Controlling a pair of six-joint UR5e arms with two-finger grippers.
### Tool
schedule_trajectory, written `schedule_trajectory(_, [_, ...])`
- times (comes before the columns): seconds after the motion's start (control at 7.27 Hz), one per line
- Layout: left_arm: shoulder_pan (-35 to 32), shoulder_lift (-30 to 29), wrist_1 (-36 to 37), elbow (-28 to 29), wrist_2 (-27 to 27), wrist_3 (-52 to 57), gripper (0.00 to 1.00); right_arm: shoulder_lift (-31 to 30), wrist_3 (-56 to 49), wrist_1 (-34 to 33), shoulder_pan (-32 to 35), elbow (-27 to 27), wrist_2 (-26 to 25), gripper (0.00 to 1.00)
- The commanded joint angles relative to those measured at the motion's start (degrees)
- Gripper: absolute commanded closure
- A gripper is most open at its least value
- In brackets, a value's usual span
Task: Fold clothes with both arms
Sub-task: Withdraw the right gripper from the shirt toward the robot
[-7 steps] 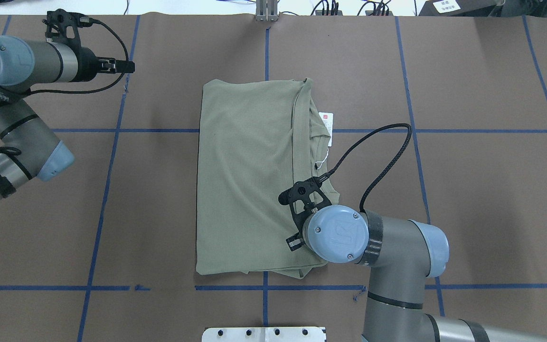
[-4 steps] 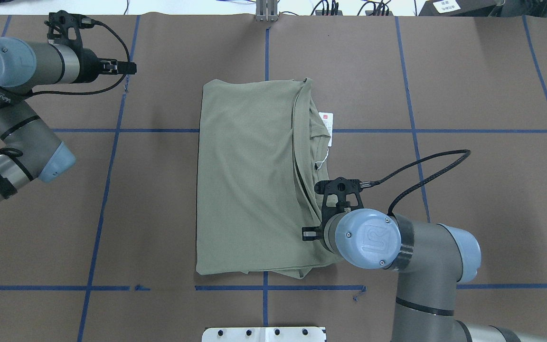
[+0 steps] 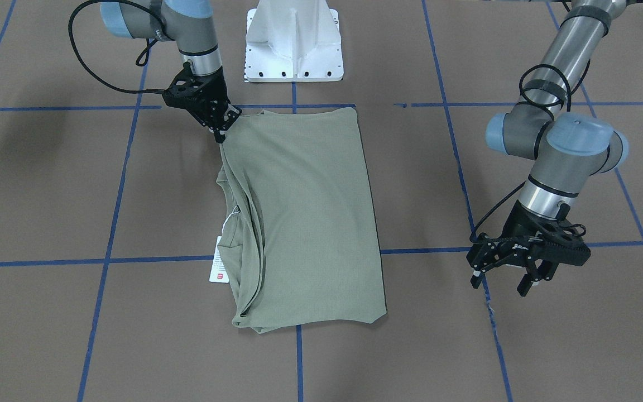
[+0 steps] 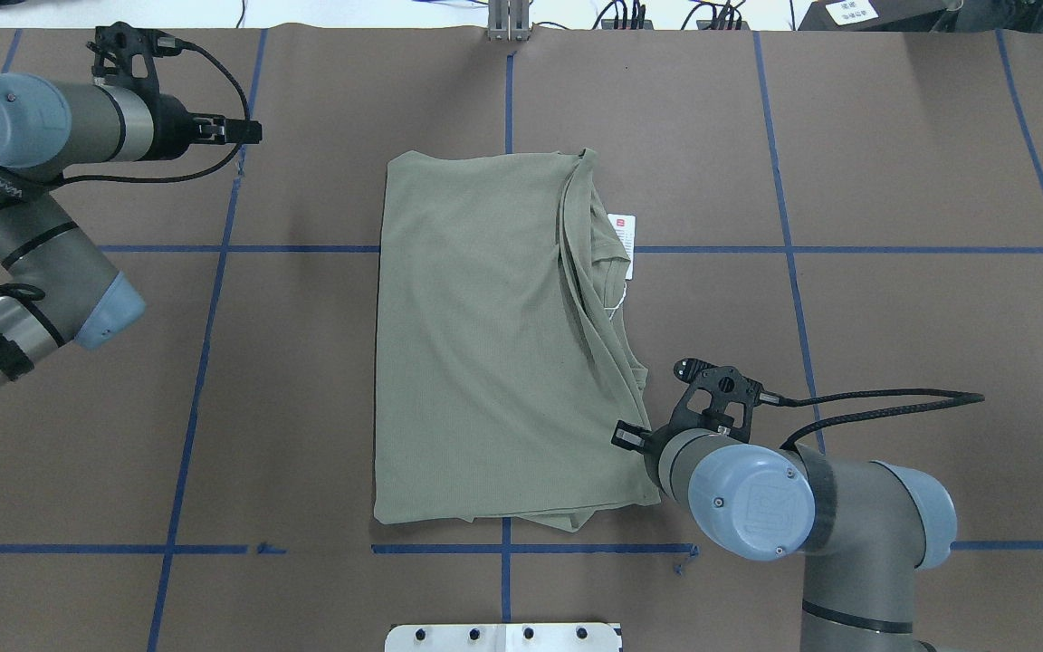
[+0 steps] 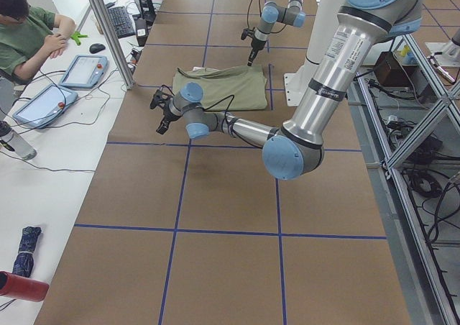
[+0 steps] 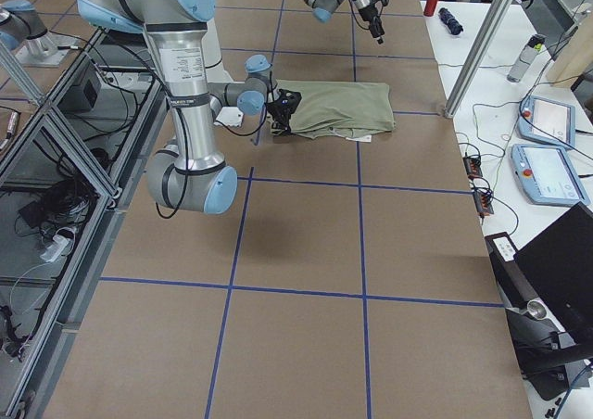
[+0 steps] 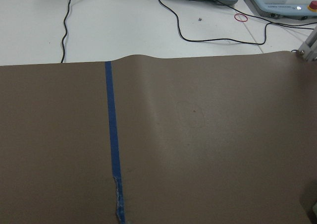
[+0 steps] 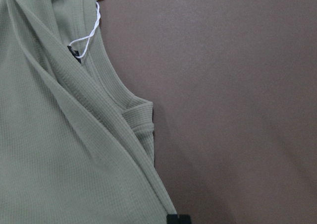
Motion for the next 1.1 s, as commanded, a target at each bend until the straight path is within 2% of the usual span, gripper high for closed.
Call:
schedule_trajectory(0.0, [0.1,-0.1,0.0,0.1,0.1,0.0,0.00,-0.7,4.6,0.4,-1.7,0.3,-2.8,1.00])
schedule_trajectory(0.41, [0.3,-0.1,0.0,0.1,0.1,0.0,0.00,-2.8,9.6,0.3,-5.9,2.4,-7.5,1.00])
schedule_trajectory(0.55, [0.5,-0.1,0.0,0.0,0.0,0.0,0.00,-3.0,9.5,0.3,-6.1,2.4,-7.9,0.90])
schedule_trajectory(0.69, [0.6,-0.1,0.0,0.0,0.1,-0.1,0.00,-3.3,8.4,0.3,-7.1,1.9,-7.8,0.01])
schedule_trajectory(0.83, [0.8,-0.1,0.0,-0.1,0.0,-0.4,0.00,-2.7,4.1,0.5,-6.6,1.8,-7.6,0.00])
schedule_trajectory(0.96, [1.9,-0.1,0.1,-1.9,0.0,-3.3,0.00,-2.6,1.0,4.2,-4.5,1.8,-7.4,0.00])
